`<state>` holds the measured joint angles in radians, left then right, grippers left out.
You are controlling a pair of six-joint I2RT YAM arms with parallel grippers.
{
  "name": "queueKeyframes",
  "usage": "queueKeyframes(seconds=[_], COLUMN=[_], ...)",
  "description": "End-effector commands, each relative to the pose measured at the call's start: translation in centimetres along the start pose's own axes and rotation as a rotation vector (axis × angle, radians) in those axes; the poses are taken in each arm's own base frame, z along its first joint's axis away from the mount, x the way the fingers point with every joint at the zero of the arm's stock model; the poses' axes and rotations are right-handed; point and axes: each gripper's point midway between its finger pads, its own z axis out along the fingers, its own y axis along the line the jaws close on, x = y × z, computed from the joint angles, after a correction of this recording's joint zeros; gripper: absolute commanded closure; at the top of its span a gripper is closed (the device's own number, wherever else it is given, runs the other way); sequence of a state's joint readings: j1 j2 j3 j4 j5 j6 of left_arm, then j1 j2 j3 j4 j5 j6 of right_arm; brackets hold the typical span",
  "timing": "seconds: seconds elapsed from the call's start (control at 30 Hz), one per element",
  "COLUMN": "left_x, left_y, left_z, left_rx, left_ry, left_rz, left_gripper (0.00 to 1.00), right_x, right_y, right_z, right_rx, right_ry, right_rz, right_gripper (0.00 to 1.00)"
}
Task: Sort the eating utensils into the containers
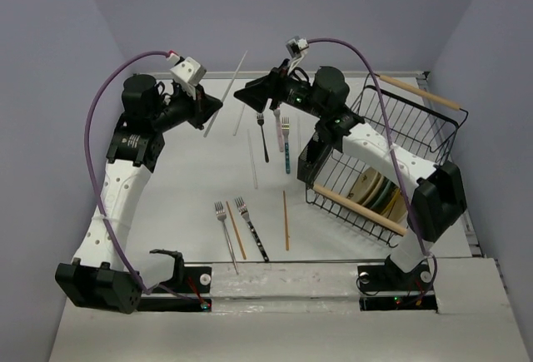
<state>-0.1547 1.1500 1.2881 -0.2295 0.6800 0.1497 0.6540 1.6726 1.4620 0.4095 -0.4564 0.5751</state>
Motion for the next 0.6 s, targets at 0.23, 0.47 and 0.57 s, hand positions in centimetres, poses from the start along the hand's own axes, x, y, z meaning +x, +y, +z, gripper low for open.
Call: queueKeyframes(seconds=[0.23,0.47,0.57], left_x=[1.5,2.2,2.8], left_y=[-1.2,-1.5,-1.2], left_z=[0.2,0.3,0.5], left_rx=[0.042,0.056,0.049], left_ry=[0.019,0.031,0.044], left_rz=[-0.029,-0.018,-0.022], left_gripper=[1.00,1.00,1.00], right_x=[-1.7,-1.3,-1.4], right_y=[2.6,1.7,1.8], right_z=[3.9,5.1,4.7], right_rx=[-0.135,-0.142,-0.140], right_ry=[-0.099,-0.103,-0.116], right_rz=[0.013,0.023,-0.004], right_gripper=[0.25,0.81,0.98])
